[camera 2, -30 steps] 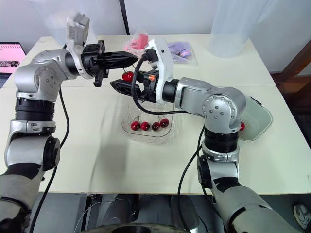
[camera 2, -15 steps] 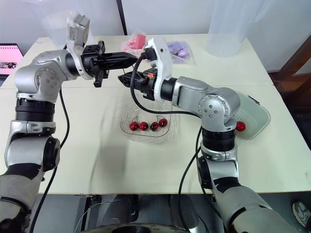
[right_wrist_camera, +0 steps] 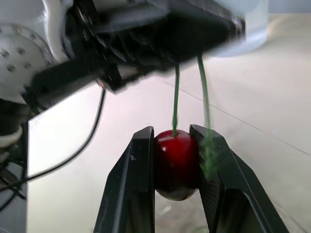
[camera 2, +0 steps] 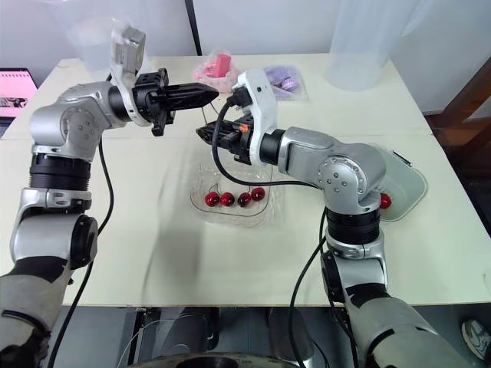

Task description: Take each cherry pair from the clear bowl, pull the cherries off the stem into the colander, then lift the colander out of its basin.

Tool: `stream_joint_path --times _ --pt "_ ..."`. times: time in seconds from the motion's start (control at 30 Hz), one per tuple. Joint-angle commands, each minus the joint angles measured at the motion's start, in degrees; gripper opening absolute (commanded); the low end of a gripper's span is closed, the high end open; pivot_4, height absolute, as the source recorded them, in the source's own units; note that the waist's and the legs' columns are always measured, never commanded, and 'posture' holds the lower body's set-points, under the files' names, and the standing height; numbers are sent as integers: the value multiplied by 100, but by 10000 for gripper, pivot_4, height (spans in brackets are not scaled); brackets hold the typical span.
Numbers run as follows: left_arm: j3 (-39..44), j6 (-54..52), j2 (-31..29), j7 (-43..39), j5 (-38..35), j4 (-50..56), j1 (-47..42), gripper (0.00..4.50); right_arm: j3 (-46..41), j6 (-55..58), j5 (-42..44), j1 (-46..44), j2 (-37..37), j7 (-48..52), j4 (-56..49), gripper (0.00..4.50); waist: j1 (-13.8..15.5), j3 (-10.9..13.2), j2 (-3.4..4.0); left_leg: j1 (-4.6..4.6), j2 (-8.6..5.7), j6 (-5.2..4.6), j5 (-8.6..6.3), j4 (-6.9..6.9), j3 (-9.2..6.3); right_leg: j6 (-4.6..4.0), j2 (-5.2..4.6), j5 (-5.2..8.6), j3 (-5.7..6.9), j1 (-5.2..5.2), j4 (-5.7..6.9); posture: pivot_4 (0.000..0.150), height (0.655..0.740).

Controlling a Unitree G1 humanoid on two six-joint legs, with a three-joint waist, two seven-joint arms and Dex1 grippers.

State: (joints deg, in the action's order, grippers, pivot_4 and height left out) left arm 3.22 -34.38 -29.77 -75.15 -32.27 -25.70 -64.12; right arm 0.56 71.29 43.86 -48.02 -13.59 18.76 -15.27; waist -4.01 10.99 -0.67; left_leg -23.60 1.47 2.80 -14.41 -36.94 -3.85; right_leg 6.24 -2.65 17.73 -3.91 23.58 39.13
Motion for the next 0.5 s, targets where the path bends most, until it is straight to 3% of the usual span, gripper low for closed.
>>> stream_joint_path --times 0.03,0.3,0.4,0.5 --pt "249 29 -53 25 -153 112 -216 0 86 17 -53 -19 -98 68 -147 10244 -1 0 0 0 0 0 0 0 1 0 0 0 -1 0 0 1500 7348" --pt "160 137 -93 -3 -40 117 -158 0 -206 0 -7 -9 -421 190 -323 10244 6 0 0 0 0 0 0 0 0 0 0 0 0 -1 0 1500 7348" --pt "50 323 -151 -17 136 158 -27 0 -643 -2 146 92 -1055 426 -669 10244 27 0 0 -1 -1 0 0 0 1 0 -2 0 0 -3 -4 1500 7348" --pt "-29 491 -218 -50 274 185 157 0 -1330 -82 72 489 -2211 761 -940 10244 102 0 0 -1 -1 -1 -1 0 0 0 -3 0 1 -6 -9 1500 7348"
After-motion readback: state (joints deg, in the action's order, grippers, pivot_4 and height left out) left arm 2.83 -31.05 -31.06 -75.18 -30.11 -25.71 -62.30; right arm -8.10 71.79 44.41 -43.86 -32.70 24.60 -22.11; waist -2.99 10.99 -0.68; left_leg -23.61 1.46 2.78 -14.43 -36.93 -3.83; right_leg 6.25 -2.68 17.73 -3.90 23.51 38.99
